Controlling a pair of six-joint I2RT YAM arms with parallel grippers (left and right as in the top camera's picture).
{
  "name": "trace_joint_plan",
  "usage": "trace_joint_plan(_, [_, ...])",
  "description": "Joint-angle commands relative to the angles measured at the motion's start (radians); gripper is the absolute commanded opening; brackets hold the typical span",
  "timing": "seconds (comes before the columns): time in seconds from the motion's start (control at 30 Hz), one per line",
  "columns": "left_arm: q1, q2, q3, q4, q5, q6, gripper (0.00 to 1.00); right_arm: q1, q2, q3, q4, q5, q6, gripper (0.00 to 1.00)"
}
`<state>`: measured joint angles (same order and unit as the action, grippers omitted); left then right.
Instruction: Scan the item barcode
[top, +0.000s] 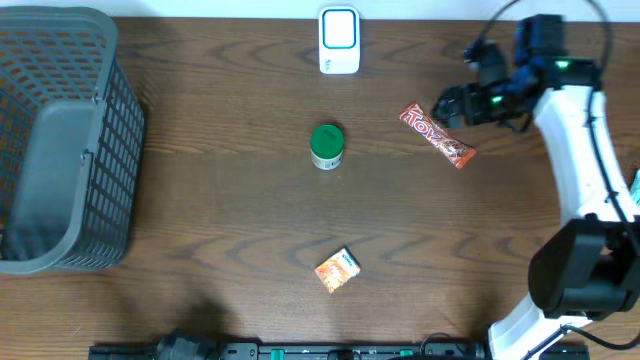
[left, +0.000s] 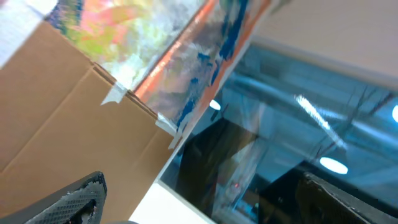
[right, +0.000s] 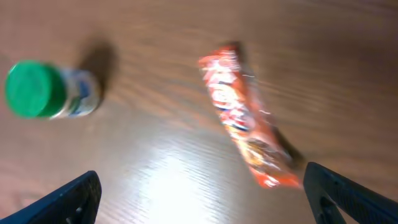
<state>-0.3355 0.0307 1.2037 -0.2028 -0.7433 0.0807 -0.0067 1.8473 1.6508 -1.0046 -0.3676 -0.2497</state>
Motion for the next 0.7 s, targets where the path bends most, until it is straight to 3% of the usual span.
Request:
trace_joint_plan(0.0, [0.007,-0.024,-0.035,0.03,-0.016,0.0,0.98,0.054,0.027,-0.051,0.022,-0.008,-0.108,0.93])
trace_joint_plan(0.07, [0.007,-0.024,-0.046,0.03,-0.017,0.0,0.98,0.073,0.042,-0.066,0.04,0.003,-0.126,0.84])
trace_joint_plan(0.3, [0.007,-0.024,-0.076,0.056,-0.016,0.0,0.98,0.058,0.126,-0.069,0.099,0.04,-0.101,0.77])
trace_joint_plan(0.43, [0.007,-0.024,-0.076,0.056,-0.016,0.0,0.98,0.032,0.179,-0.069,0.071,0.129,-0.095,0.64])
trace_joint_plan(0.67, [0.007,-0.024,-0.076,0.055,-0.016,0.0,0.98,0.037,0.247,-0.069,0.011,0.318,-0.103,0.65])
